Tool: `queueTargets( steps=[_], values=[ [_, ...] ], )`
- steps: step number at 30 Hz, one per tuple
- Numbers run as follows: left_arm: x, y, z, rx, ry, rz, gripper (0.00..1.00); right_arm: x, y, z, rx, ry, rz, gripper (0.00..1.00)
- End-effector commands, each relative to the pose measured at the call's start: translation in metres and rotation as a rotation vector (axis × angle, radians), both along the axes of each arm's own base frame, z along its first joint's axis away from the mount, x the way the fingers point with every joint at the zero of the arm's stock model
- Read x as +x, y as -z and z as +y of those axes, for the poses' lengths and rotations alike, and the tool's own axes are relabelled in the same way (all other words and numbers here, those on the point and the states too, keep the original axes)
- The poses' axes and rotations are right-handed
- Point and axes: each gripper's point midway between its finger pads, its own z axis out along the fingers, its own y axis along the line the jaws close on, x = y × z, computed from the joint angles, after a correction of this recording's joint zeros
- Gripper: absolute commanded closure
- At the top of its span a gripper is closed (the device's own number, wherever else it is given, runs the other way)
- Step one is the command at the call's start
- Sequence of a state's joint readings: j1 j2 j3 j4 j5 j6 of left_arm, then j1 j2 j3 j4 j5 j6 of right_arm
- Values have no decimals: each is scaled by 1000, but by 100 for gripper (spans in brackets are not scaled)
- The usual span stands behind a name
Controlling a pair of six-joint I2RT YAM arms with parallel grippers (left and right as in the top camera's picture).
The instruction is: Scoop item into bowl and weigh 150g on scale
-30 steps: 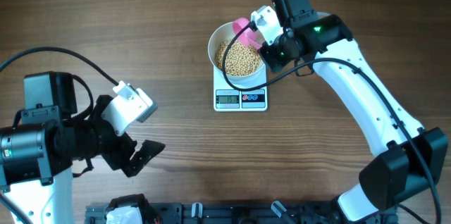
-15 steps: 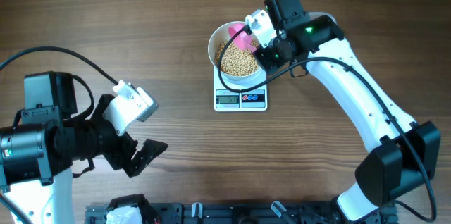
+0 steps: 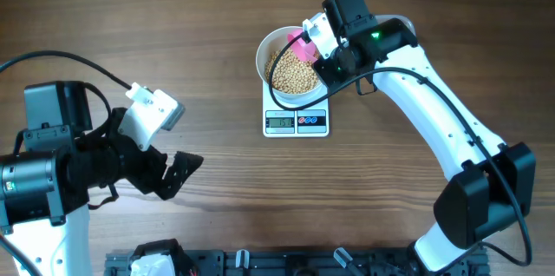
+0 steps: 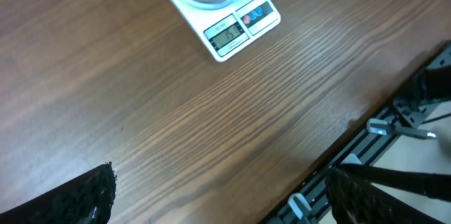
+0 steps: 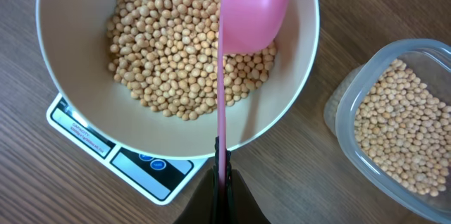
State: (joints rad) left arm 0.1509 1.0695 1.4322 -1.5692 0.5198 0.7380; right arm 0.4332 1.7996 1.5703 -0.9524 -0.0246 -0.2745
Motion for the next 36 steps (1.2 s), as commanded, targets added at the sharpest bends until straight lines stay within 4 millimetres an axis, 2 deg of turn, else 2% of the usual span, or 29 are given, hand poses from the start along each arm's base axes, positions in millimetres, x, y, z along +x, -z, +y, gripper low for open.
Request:
queueTargets(
  steps=[1, 8, 15, 26, 36],
  values=[
    [-1, 4, 4, 4, -62, 41, 0, 0, 16, -1, -22, 16, 30, 96],
    [-2, 5, 4, 2, -62, 44, 0, -1, 19, 1, -27, 11, 40, 96],
    [-2, 5, 4, 2, -62, 49, 0, -9, 19, 17, -27, -31, 41, 96],
    [-2, 5, 4, 2, -62, 50, 0, -10, 19, 18, -1, 26, 54, 96],
    [-2, 5, 4, 2, -61, 49, 0, -20, 16, 19, 52, 80, 112, 96]
  ],
)
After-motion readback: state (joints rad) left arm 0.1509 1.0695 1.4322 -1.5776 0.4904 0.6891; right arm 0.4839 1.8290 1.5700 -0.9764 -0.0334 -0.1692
